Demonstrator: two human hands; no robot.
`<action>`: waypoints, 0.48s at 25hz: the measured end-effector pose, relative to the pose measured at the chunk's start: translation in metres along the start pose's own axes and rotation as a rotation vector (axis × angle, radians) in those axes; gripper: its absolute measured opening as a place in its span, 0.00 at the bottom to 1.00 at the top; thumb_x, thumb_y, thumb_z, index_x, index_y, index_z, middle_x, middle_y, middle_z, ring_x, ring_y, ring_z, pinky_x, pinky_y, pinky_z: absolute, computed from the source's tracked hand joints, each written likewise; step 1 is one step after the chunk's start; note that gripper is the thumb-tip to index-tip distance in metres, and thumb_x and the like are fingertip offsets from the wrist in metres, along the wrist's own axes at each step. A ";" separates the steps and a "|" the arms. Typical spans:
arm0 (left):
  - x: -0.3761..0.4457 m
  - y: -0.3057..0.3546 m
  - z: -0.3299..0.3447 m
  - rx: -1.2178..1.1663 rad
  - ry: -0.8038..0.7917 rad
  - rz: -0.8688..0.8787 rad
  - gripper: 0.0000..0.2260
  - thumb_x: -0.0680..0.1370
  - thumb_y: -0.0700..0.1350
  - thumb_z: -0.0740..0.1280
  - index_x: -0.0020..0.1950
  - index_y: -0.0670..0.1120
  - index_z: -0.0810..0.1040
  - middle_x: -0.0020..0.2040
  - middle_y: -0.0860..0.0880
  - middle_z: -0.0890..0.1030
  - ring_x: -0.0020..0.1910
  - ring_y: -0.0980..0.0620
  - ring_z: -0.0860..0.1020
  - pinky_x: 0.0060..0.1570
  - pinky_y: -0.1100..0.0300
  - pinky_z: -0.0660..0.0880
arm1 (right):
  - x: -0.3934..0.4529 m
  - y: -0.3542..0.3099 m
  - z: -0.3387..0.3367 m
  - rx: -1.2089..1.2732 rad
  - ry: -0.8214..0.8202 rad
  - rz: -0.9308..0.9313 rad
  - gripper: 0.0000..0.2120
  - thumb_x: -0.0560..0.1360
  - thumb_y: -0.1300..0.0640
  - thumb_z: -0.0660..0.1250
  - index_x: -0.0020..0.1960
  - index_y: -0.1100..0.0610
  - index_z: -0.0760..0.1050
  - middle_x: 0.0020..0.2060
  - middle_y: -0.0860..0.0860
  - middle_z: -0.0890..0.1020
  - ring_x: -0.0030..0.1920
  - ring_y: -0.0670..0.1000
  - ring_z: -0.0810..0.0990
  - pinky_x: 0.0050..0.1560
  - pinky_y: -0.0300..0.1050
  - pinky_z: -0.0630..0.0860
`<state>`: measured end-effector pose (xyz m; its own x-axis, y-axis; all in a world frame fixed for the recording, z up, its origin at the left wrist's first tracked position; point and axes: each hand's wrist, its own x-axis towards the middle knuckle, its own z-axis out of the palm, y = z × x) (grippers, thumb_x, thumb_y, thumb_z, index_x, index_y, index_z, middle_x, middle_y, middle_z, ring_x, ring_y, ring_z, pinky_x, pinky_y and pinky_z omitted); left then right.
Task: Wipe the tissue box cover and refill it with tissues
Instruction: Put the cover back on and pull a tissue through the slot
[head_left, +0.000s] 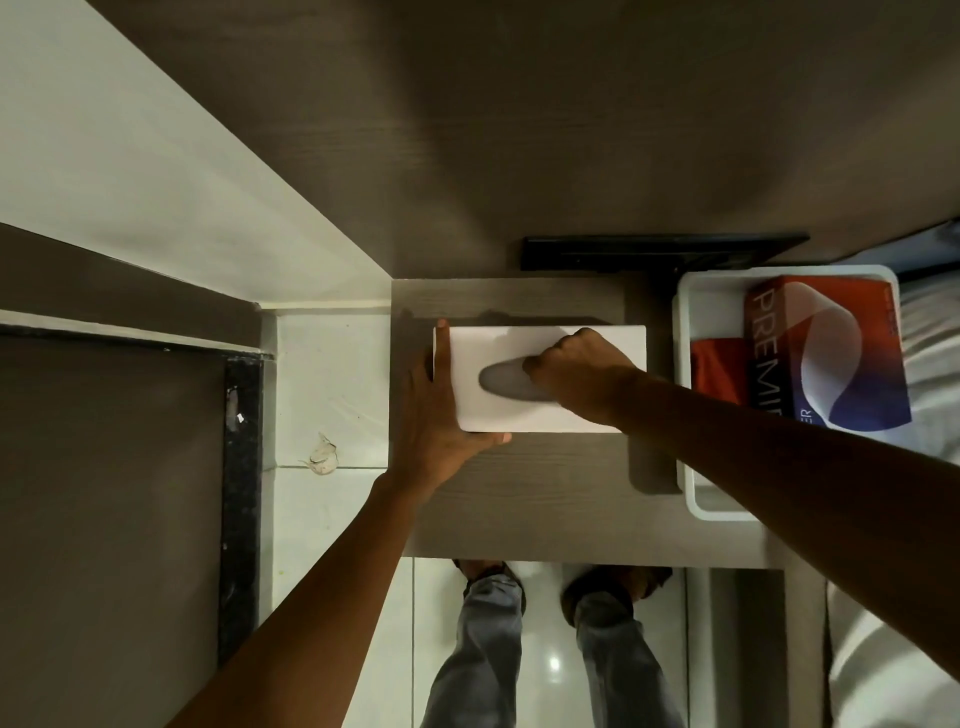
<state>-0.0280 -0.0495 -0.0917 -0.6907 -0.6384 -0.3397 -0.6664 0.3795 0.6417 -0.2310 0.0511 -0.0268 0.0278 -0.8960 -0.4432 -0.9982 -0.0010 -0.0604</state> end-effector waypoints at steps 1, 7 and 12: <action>0.000 0.000 0.000 -0.002 0.001 -0.007 0.70 0.55 0.81 0.74 0.86 0.63 0.38 0.75 0.48 0.70 0.70 0.47 0.76 0.65 0.38 0.82 | -0.003 0.002 0.000 0.006 -0.002 -0.003 0.11 0.80 0.58 0.66 0.60 0.60 0.79 0.52 0.58 0.87 0.52 0.61 0.86 0.56 0.53 0.81; -0.004 0.000 -0.001 0.100 0.024 0.027 0.70 0.58 0.75 0.78 0.88 0.53 0.41 0.75 0.45 0.70 0.69 0.46 0.75 0.62 0.40 0.83 | -0.022 -0.001 0.004 0.075 0.042 0.037 0.16 0.80 0.51 0.68 0.66 0.54 0.75 0.55 0.55 0.86 0.52 0.58 0.86 0.54 0.54 0.83; -0.003 0.005 -0.002 0.037 0.008 0.017 0.70 0.59 0.70 0.81 0.88 0.46 0.45 0.78 0.45 0.69 0.73 0.46 0.74 0.67 0.40 0.81 | -0.004 -0.013 -0.002 0.034 -0.001 0.191 0.14 0.81 0.47 0.66 0.60 0.54 0.81 0.53 0.54 0.86 0.52 0.58 0.85 0.52 0.50 0.77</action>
<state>-0.0287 -0.0471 -0.0861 -0.6998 -0.6367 -0.3238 -0.6648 0.4148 0.6212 -0.2183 0.0544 -0.0225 -0.1624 -0.8778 -0.4507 -0.9829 0.1843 -0.0048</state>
